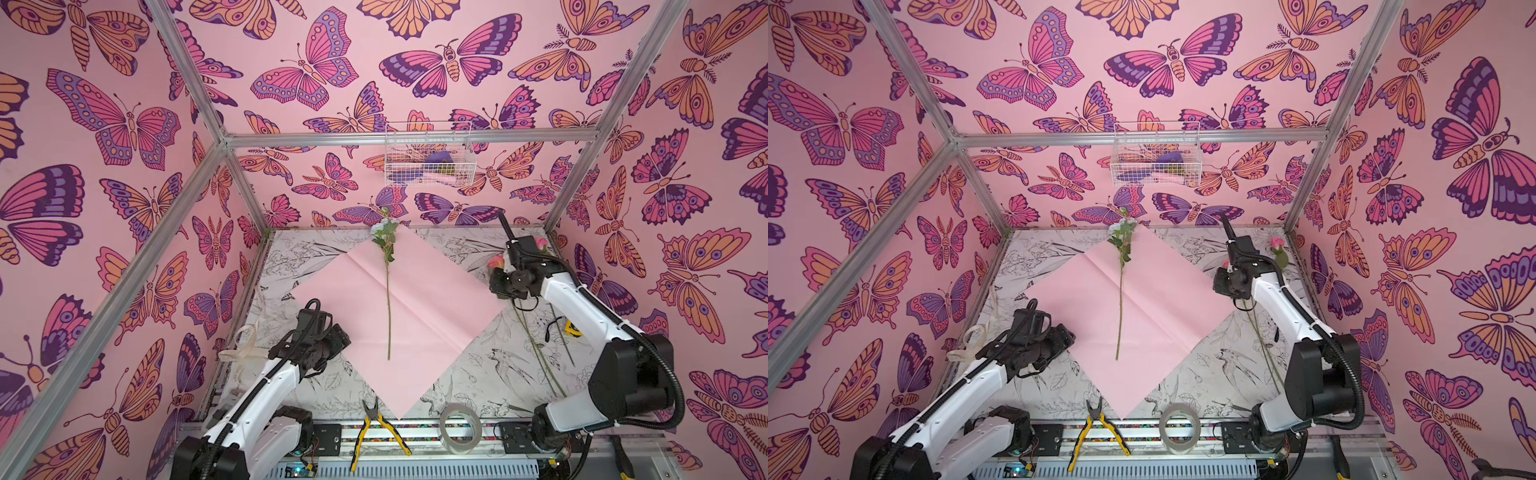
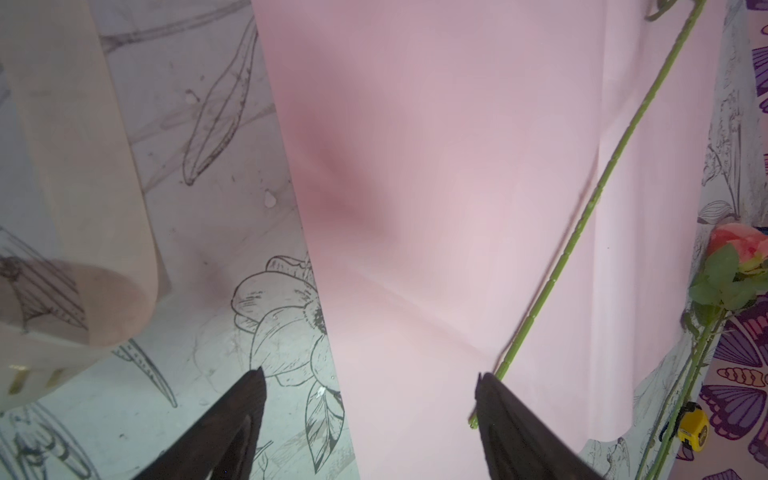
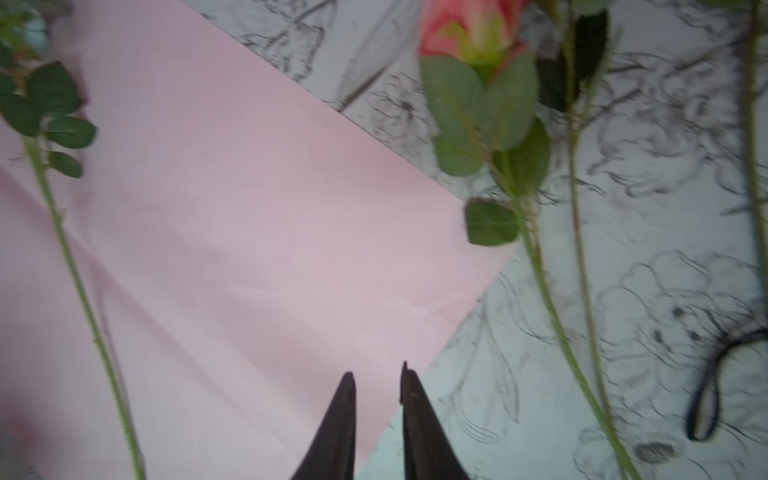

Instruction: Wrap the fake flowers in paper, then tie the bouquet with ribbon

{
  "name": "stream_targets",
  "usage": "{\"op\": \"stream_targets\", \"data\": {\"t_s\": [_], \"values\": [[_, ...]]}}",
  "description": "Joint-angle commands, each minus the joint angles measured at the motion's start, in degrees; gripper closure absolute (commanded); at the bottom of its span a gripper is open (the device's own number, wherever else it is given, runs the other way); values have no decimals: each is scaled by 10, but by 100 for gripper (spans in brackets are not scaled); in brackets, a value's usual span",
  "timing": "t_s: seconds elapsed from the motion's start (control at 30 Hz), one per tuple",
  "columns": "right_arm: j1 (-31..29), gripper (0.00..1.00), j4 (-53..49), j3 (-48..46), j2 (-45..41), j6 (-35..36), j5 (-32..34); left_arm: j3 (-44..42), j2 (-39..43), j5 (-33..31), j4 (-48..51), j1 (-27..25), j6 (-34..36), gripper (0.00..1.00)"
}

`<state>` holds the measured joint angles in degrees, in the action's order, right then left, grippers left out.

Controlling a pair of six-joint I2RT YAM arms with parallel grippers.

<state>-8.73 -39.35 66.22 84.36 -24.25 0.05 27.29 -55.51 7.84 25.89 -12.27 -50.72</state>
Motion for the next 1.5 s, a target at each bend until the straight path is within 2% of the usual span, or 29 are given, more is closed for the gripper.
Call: {"op": "stream_targets", "data": {"t_s": [0.0,0.2,0.4,0.57,0.7,0.93,1.2,1.33,1.47], "values": [[6,77,-39,-35,-48,34,33,-21,-1,25,23,4,-25,22],[-3,76,-23,-115,-115,29,-36,-55,0,58,-11,4,-61,22],[-95,75,6,-164,-160,-11,-50,-78,6,76,-38,3,-79,22],[-168,76,68,-184,-144,-53,-49,-107,-11,91,-82,1,-93,20],[-199,76,126,-194,-107,-77,-82,-131,-36,107,-167,1,-107,18],[-259,75,125,-177,-56,-88,-99,-154,-99,147,-311,-5,-136,17],[-264,61,123,-249,-112,-200,-79,-149,-99,147,-351,-24,-146,18],[-264,56,92,-274,-148,-243,-35,-150,-85,143,-352,-27,-150,18],[-262,52,107,-306,-178,-273,-4,-151,-81,144,-352,-28,-151,18]]}}
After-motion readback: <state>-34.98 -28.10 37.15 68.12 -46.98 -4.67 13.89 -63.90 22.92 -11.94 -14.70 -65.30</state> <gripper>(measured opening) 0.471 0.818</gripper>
